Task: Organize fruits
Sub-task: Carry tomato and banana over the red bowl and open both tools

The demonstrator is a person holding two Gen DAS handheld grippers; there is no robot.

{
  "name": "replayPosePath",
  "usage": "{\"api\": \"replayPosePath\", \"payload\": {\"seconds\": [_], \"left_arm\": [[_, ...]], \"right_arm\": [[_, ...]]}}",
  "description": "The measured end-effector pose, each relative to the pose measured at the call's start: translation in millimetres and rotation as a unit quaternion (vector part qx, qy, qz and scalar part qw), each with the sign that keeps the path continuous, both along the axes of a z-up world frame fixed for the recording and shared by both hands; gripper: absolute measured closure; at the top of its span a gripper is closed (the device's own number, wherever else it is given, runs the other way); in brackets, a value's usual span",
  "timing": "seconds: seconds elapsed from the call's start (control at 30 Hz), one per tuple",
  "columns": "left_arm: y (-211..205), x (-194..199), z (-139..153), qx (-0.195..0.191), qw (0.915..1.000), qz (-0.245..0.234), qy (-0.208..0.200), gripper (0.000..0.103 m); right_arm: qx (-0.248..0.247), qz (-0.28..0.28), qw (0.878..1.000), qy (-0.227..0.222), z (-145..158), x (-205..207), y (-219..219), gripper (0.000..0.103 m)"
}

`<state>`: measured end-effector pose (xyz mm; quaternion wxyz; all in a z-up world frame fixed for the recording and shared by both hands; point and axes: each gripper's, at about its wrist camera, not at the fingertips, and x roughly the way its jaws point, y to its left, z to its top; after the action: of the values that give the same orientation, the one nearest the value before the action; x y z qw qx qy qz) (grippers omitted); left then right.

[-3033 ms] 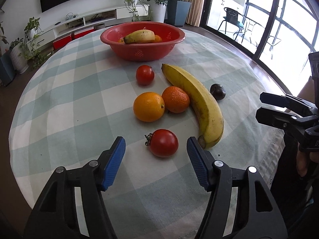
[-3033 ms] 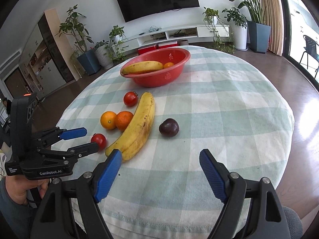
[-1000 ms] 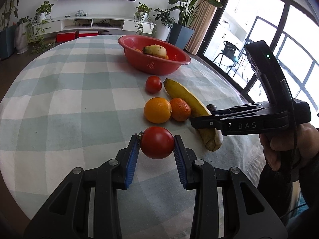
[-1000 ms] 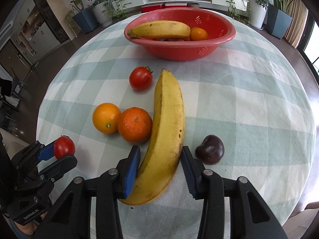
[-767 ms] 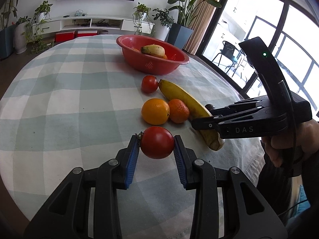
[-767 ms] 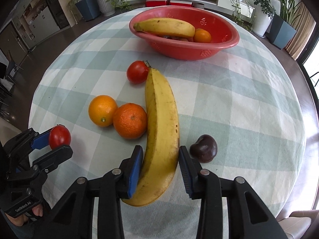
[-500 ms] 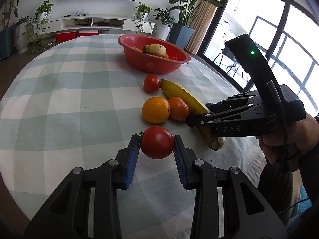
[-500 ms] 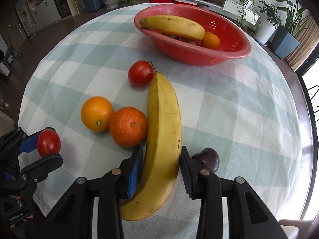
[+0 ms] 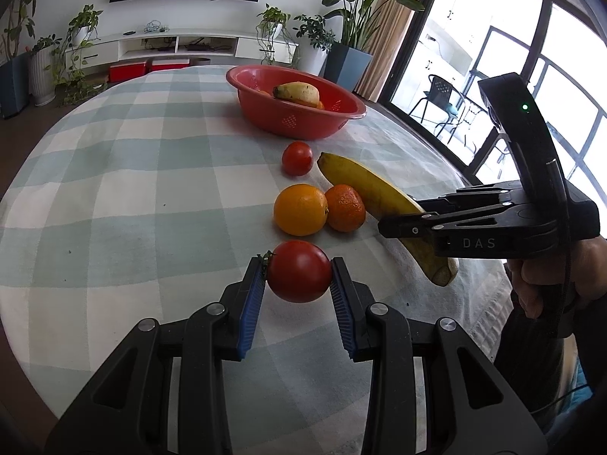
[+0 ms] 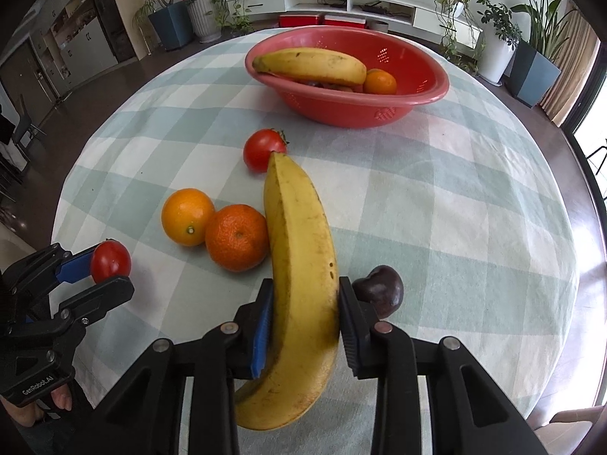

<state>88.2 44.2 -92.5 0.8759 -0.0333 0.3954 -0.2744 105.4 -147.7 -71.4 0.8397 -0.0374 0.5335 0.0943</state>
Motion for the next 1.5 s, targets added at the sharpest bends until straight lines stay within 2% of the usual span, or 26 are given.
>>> {"api": "replayPosePath", "payload": {"seconds": [0.2, 0.47, 0.6, 0.73, 0.87, 1.0, 1.17, 1.33, 1.5], "left_arm": [[-0.1, 0.1, -0.5, 0.003, 1.0000, 0.001, -0.001, 0.070], [0.5, -0.5, 1.7, -0.002, 1.0000, 0.002, 0.001, 0.070], [2.5, 2.6, 13.0, -0.022, 0.9998, 0.004, 0.003, 0.070], [-3.2, 16.0, 37.0, -0.021, 0.9997, -0.002, -0.013, 0.070], [-9.9, 46.0, 71.3, -0.019, 0.9991, -0.007, -0.038, 0.070], [-25.5, 84.2, 97.9, 0.005, 0.9981, -0.017, -0.059, 0.070], [-46.6, 139.8, 119.2, 0.027, 0.9974, -0.025, -0.062, 0.070], [-75.8, 193.8, 118.3, 0.061, 0.9964, -0.036, -0.048, 0.070], [-98.9, 228.6, 91.7, 0.086, 0.9952, -0.041, -0.024, 0.070]], "right_arm": [[0.014, -0.003, 1.000, -0.006, 3.1, -5.6, -2.5, 0.069], [0.053, -0.008, 0.998, -0.035, 23.5, -20.8, -12.4, 0.069], [0.077, -0.022, 0.996, -0.051, 34.0, -21.0, -29.4, 0.069], [0.090, -0.033, 0.993, -0.073, 50.7, -11.7, -47.3, 0.069], [0.097, -0.043, 0.989, -0.100, 71.6, 5.3, -65.1, 0.069], [0.105, -0.052, 0.985, -0.125, 88.6, 31.5, -78.6, 0.069], [0.122, -0.056, 0.981, -0.137, 100.1, 73.3, -85.2, 0.069], [0.130, -0.052, 0.981, -0.132, 97.3, 115.1, -83.2, 0.069], [0.101, -0.040, 0.987, -0.117, 79.0, 148.4, -67.8, 0.069]]}}
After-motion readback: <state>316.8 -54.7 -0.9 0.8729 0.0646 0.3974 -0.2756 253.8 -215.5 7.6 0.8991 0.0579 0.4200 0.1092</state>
